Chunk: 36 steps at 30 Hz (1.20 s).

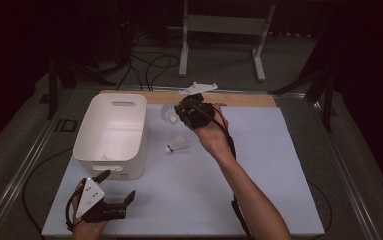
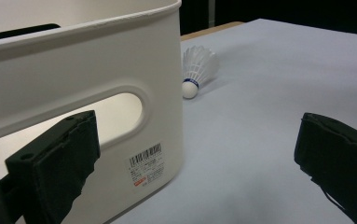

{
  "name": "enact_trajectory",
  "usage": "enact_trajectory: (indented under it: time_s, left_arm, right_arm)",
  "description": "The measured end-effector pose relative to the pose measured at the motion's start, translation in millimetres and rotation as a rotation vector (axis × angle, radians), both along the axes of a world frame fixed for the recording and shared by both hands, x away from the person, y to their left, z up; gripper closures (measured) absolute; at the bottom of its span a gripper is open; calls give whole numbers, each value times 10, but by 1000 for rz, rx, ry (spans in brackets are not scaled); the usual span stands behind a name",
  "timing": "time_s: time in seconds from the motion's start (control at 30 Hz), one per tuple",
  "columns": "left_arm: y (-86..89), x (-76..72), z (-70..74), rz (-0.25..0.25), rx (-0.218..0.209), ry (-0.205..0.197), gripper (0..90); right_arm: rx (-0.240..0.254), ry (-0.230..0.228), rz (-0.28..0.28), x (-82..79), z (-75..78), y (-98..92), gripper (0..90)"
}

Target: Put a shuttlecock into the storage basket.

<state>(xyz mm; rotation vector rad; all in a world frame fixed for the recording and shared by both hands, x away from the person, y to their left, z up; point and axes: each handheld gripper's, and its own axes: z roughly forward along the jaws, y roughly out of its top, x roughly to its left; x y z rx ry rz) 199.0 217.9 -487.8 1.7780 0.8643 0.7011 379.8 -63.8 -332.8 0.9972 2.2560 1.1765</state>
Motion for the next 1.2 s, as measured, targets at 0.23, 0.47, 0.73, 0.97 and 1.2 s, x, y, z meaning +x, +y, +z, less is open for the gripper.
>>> enact_trajectory:
  time_s: [0.23,0.47,0.73,0.97,1.2]
  left_arm:
    - [2,0,0,0,0,1,8]
    - [3,0,0,0,-1,1,8]
    - [1,1,0,-1,0,1,8]
    - [0,0,0,-1,-1,1,8]
    - [-1,2,-2,-1,1,3,8]
  right_arm:
    - [17,8,9,9,-4,26,895]
    - [22,7,17,8,-9,50,895]
    - [25,9,29,-19,-10,116,895]
    - [26,8,44,-31,-11,161,895]
    - [27,9,57,-44,-8,204,895]
